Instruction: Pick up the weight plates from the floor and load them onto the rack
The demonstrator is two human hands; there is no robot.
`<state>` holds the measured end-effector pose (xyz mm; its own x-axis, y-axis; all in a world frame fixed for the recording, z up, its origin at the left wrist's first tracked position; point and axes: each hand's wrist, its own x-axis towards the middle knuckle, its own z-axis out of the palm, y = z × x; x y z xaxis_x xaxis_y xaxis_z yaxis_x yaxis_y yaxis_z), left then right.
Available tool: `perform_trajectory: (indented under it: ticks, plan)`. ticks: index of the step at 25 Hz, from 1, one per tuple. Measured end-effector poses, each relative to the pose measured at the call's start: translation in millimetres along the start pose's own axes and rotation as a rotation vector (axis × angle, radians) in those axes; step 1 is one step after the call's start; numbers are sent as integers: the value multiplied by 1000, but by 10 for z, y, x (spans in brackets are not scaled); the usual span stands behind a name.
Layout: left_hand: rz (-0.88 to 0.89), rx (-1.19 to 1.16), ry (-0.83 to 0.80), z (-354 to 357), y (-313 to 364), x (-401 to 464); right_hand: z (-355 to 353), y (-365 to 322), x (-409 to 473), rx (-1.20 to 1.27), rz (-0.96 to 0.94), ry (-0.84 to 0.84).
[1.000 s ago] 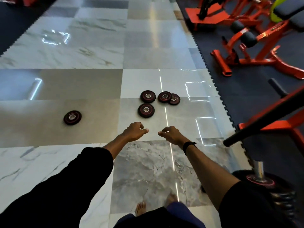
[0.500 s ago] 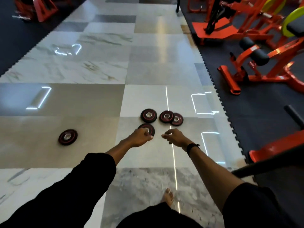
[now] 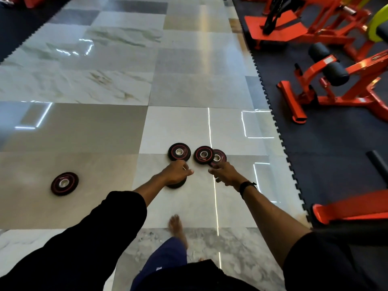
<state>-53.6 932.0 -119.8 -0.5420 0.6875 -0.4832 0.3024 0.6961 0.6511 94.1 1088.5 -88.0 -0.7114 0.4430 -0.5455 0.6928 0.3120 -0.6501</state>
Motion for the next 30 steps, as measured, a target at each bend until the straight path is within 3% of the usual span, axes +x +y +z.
perform_trajectory:
  ticks: [6,9,13,19,30]
  plan:
    - [-14,-52,38,-245,215,1059,-528,-149,785,-32,84,-39]
    - [-61,-86,35,-377,294,1484,-871,-168,1145,0,132,28]
    - [-71,20,-24,-591,455,2078,-1184,-195,1604,61,190,73]
    - [-91,87,-65,-615,752,2936,-1503,-125,2306,107,224,0]
    - [-410,5,-88,-317,1142,4384,-2308,377,4173,89,255,-131]
